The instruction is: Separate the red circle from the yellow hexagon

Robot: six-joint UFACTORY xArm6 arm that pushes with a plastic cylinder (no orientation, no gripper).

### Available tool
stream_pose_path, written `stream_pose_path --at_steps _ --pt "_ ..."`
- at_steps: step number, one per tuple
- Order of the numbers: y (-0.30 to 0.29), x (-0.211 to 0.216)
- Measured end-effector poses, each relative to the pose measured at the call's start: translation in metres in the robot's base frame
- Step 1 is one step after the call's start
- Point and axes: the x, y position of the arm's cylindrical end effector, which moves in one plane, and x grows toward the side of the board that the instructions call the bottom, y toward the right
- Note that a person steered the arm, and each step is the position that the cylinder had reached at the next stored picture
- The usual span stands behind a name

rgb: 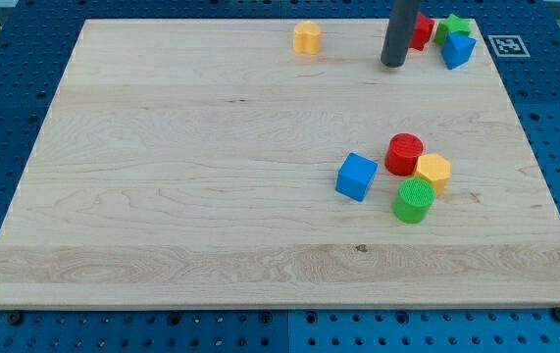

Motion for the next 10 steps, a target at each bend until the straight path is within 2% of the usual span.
stream_pose_path --at_steps 4,6,7,10 --pt "-0.022 0.084" --pt "-0.046 0.162" --pt "-0.043 0.182" --pt "0.003 0.184"
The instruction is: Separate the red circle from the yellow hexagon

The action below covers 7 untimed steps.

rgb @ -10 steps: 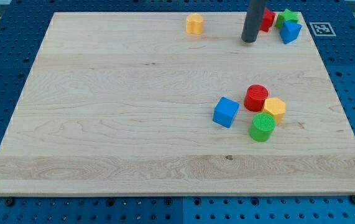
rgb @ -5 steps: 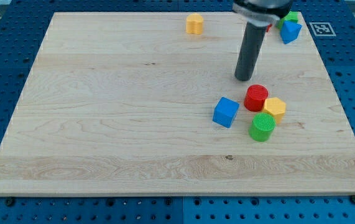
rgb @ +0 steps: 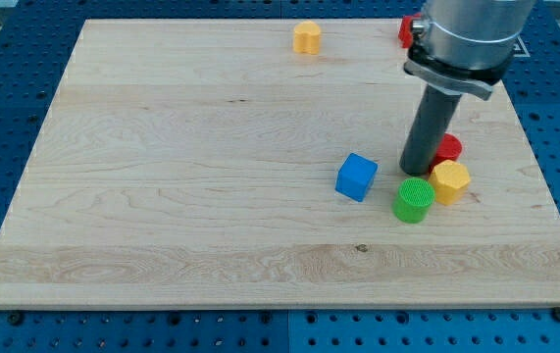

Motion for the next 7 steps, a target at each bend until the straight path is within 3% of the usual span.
stream_pose_path --at_steps 7 --pt "0.064 -0.003"
